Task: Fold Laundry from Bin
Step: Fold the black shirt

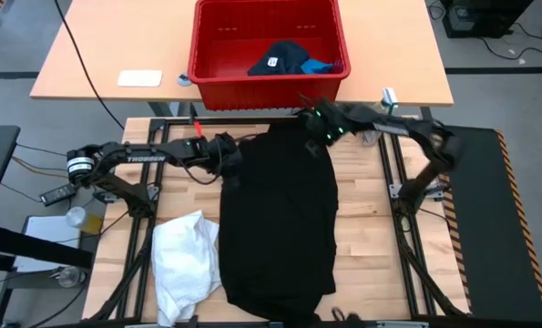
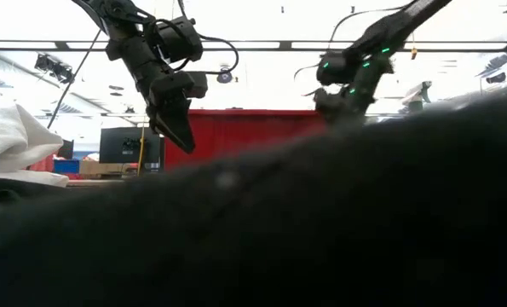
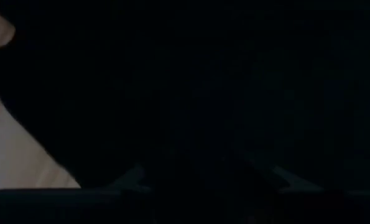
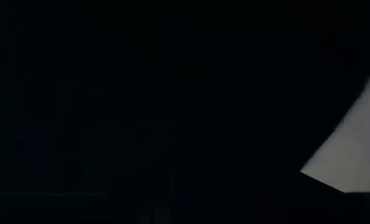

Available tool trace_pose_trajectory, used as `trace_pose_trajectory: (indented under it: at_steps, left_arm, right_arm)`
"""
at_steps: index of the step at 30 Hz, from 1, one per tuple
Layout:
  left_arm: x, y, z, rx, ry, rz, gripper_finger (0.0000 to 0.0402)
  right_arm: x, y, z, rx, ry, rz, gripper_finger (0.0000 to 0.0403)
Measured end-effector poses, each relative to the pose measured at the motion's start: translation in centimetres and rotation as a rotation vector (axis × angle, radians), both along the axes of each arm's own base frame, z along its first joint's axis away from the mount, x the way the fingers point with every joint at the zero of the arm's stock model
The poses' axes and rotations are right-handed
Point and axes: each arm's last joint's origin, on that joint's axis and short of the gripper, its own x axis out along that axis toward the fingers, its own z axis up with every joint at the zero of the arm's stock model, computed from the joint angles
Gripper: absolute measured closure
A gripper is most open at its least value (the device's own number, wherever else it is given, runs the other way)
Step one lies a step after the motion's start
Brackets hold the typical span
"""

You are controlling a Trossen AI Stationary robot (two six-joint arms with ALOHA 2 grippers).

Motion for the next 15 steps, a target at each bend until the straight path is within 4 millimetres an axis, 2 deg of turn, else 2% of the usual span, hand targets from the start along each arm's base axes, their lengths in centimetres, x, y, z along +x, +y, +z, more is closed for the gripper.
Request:
trace_pose_trajectory:
  at_steps: [3,6,8,11,13,15]
  left_arm:
    - [-0.4,0.9,0.0,0.107,0.042,0.099,0.0260]
    - [-0.8,3.9,0.4,0.159,-0.037,0.137,0.0260]
    - [-1.5,6.5,0.0,0.124,-0.070,0.179,0.0260]
    - [-3.5,10.1,-1.6,-0.033,-0.099,0.259,0.0260]
    - [-4.3,11.8,-2.1,-0.074,-0.140,0.255,0.0260]
    - [-4.5,12.4,-3.1,-0.086,-0.112,0.259,0.0260]
  right_arm:
    - [-0.8,3.7,-0.1,-0.015,-0.113,0.000,0.0233]
    - [-1.2,6.3,-0.8,-0.025,-0.234,-0.019,0.0235]
    - [-1.3,7.4,-1.4,-0.016,-0.269,-0.039,0.0235]
    - [-1.6,9.1,-3.1,0.064,-0.223,-0.026,0.0235]
    - [-1.5,10.1,-3.9,0.090,-0.193,-0.008,0.0235]
    - [-1.5,10.7,-4.5,0.088,-0.175,-0.017,0.0234]
